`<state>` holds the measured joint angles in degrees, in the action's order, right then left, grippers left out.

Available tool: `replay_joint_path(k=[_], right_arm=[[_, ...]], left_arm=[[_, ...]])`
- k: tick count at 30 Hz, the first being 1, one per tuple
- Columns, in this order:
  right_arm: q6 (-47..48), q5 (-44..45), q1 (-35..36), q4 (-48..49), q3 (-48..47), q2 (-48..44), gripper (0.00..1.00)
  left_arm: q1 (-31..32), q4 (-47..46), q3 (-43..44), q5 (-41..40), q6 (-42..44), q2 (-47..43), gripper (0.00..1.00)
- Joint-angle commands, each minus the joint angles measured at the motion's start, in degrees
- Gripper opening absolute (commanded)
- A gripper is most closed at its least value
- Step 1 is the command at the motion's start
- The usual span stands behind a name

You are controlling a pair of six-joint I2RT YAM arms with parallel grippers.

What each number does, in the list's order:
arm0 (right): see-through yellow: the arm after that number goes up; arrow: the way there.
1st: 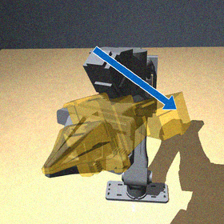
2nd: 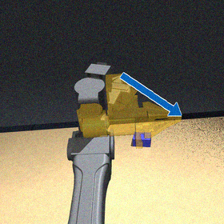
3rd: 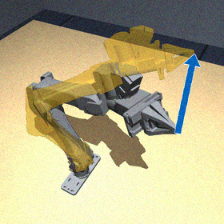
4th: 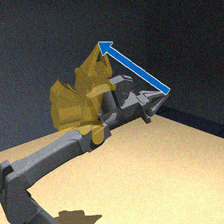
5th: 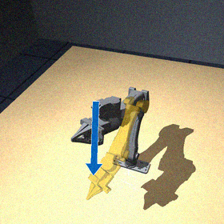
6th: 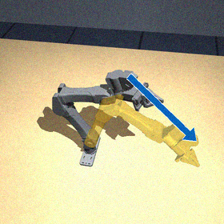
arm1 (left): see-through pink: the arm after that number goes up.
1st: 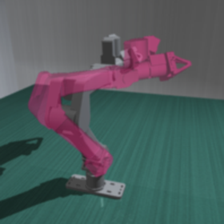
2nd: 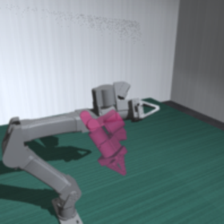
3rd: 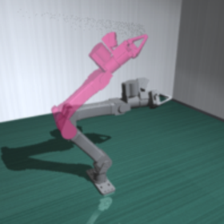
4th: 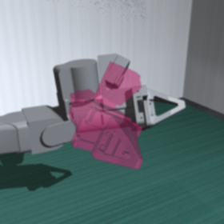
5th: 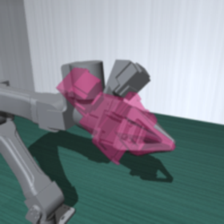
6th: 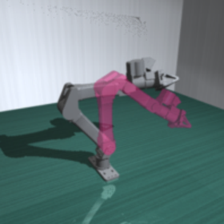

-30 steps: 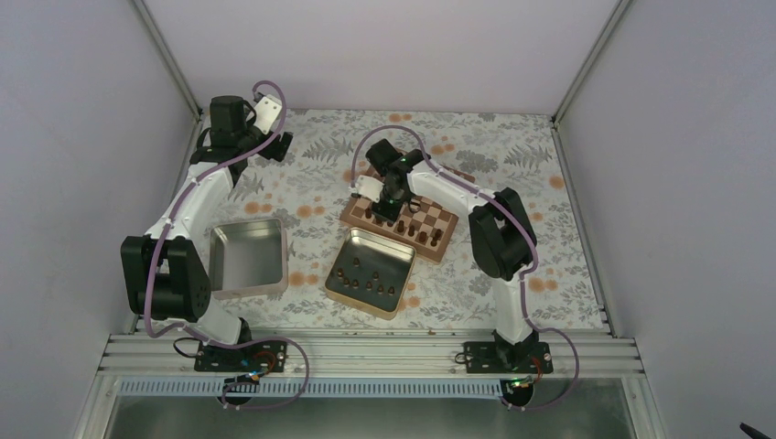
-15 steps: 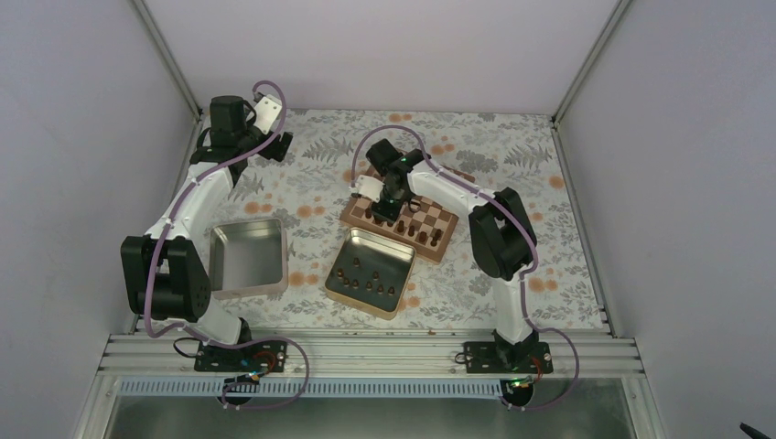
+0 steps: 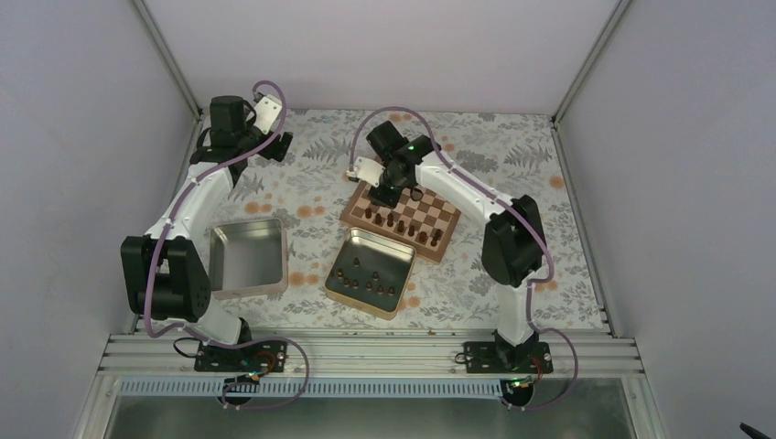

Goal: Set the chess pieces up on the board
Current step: Place the chess piece on the chessboard, then pick up the chess piece from the storage box.

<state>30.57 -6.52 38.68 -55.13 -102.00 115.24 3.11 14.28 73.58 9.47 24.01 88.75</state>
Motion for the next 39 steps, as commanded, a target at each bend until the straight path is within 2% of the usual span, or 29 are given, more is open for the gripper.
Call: replay_joint_path(k=[1,7,15,25,39], right_arm=[[2.8,-0.5,4.1,-4.6,1.2,-4.6,0.35],[3.8,-3.2,10.7,-7.4,8.0,-5.5,0.35],[3.5,-5.5,15.1,-3.6,12.2,-3.7,0.38],[4.6,-4.2,15.7,0.6,11.9,1.1,0.39],[5.2,-4.2,15.6,1.5,9.2,4.3,0.41]], left_arm=[[0.0,-0.1,1.4,-0.4,0.4,0.1,1.00],[0.1,-0.2,1.5,-0.5,0.4,0.2,1.00],[0.1,0.0,1.4,-0.4,0.3,-0.5,1.00],[0.0,-0.2,1.0,-0.4,0.4,-0.6,1.00],[0.1,-0.4,0.7,0.0,0.4,-0.8,1.00]])
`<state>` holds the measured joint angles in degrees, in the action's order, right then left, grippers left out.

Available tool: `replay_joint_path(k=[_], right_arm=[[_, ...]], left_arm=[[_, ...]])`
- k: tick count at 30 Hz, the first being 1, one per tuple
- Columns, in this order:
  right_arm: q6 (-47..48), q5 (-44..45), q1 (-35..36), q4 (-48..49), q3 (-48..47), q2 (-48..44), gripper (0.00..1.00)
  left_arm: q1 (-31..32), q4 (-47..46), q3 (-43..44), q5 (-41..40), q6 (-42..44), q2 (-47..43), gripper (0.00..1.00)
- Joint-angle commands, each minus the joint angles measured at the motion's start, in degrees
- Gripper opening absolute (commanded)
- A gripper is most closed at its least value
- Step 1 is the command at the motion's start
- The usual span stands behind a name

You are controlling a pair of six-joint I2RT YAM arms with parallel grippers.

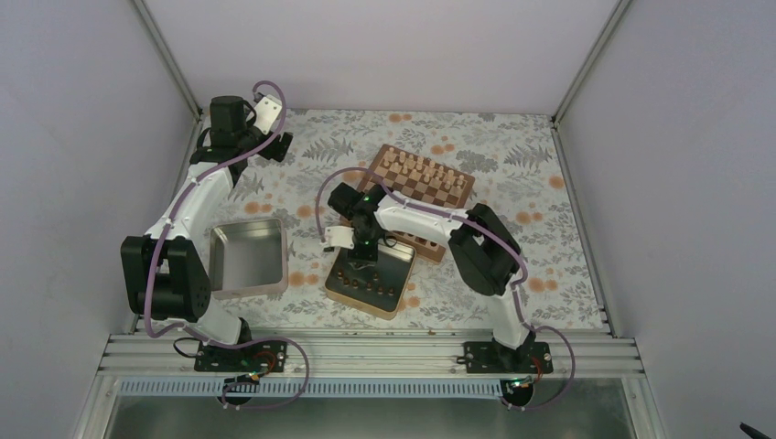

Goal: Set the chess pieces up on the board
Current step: Pick up the chess piece from the storage box.

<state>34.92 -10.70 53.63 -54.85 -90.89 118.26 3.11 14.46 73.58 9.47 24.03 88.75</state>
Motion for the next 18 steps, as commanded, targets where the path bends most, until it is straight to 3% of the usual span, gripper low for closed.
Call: replay_joint_path(k=[1,12,18], right_arm=[[0.9,-0.1,0.7,1.2,-2.0,1.4,0.41],[1.4,0.2,0.4,1.5,-2.0,3.2,0.35],[1.3,0.4,0.2,1.6,-2.2,3.1,0.18]], left_arm=[[0.1,-0.6,0.7,0.0,0.4,-0.8,1.00],[0.0,-0.7,0.4,0.1,0.5,-0.8,1.00],[0.1,-0.7,0.6,0.1,0.6,-0.6,1.00]])
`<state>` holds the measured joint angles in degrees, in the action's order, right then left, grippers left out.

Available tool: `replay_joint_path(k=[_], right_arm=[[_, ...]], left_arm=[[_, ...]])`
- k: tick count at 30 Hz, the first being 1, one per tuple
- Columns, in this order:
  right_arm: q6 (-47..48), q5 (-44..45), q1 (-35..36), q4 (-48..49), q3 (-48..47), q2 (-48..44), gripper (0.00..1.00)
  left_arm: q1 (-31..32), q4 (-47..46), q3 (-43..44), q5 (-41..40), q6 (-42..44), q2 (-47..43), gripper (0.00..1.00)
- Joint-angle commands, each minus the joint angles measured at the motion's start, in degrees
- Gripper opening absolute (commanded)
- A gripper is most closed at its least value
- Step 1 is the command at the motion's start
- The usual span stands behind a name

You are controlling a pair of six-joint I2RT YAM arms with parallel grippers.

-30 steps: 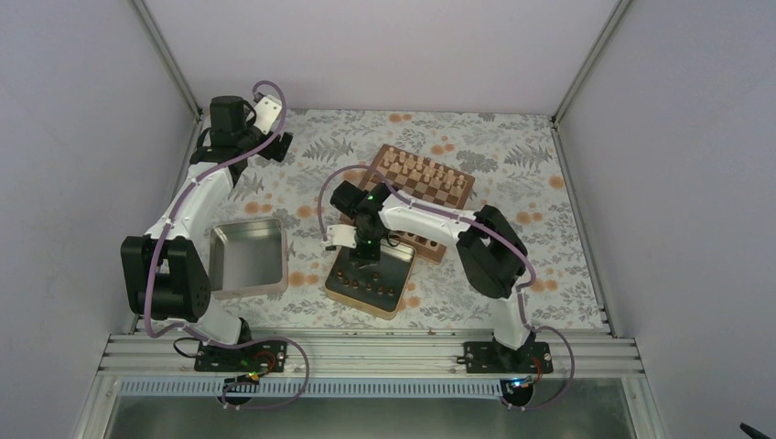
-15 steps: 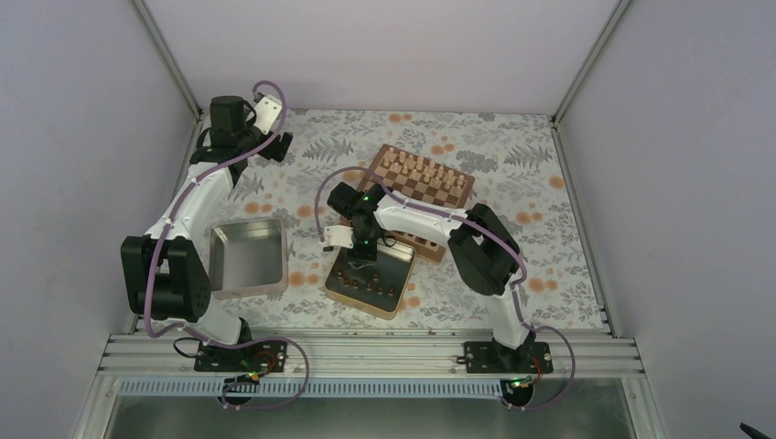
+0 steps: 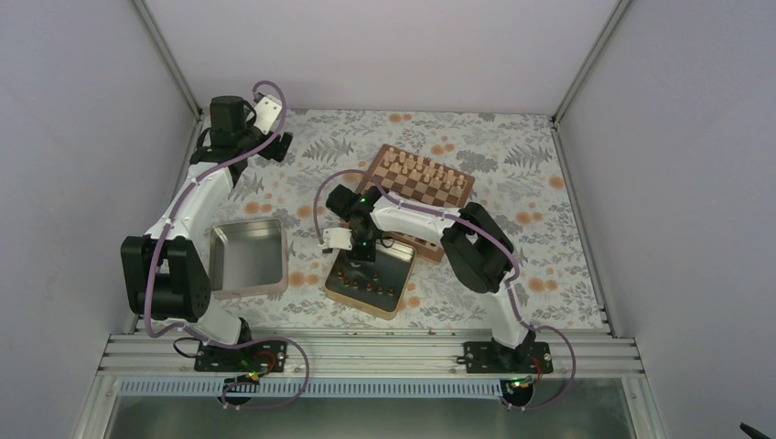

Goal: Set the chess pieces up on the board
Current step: Pick up the chess piece from the storage box, then place the chess piece on the chessboard.

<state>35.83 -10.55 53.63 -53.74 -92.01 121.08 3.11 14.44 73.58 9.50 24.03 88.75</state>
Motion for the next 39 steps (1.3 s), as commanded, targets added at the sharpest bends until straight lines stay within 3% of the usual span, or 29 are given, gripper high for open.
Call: replay_joint_path(k=[1,6,20,29,39], right_arm=[[0.4,0.5,0.2,0.3,-1.1,0.2,0.16],[0.1,1.6,-0.4,-0.5,-1.3,-1.8,0.10],[1.5,4.9,-5.5,-6.2,-12.6,-4.6,0.10],[4.1,5.2,-13.2,-9.3,-26.8,3.8,0.11],[6.0,3.2,-14.0,-10.0,-31.1,10.5,0.12]], left_arm=[[0.1,-0.6,0.6,0.1,0.5,-0.6,1.00],[0.1,-0.6,0.6,0.1,0.5,-0.5,1.00],[0.0,-0.6,0.4,-0.2,0.5,-1.5,1.00],[0.0,-0.6,0.4,-0.4,0.5,-1.6,1.00],[-0.1,-1.0,-0.1,-0.5,0.8,-1.4,1.00]])
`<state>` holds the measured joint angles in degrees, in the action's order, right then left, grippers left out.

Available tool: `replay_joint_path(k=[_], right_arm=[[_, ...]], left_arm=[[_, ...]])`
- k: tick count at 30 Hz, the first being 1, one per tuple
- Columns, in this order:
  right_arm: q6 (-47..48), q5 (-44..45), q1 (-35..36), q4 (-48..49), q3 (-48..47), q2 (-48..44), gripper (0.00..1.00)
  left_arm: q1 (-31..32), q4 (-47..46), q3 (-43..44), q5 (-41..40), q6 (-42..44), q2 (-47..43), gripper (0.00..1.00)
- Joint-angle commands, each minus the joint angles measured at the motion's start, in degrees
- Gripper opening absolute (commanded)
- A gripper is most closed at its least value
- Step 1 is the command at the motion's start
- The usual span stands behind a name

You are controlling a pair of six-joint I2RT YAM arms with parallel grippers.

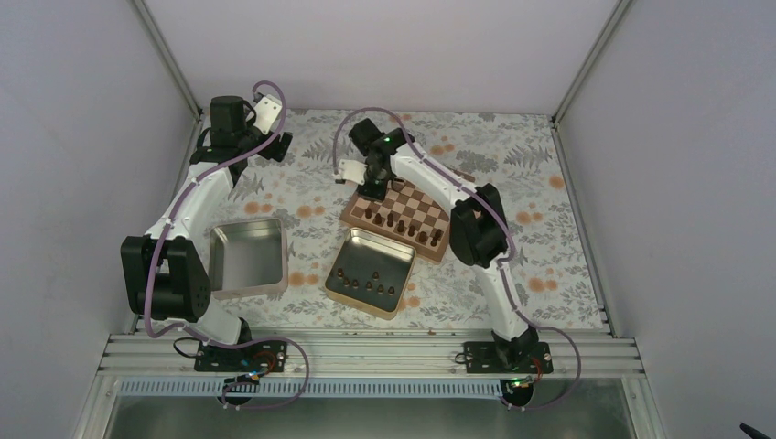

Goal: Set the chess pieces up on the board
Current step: Place the chess piece on the chessboard.

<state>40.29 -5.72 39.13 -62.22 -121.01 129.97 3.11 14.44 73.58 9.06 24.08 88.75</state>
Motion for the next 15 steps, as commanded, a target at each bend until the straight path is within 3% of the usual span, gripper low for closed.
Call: replay_joint_path(k=[1,15], right_arm=[[1.6,-1.7,0.5,-1.3,-2.2,2.0,0.11],[2.2,-1.8,0.3,-1.1,-5.3,6.7,0.12]], left_arm=[[-0.1,-1.1,-0.2,-0.1,0.7,-1.3,1.00],[-0.3,-1.4,-0.9,0.0,0.8,-1.9,1.00]])
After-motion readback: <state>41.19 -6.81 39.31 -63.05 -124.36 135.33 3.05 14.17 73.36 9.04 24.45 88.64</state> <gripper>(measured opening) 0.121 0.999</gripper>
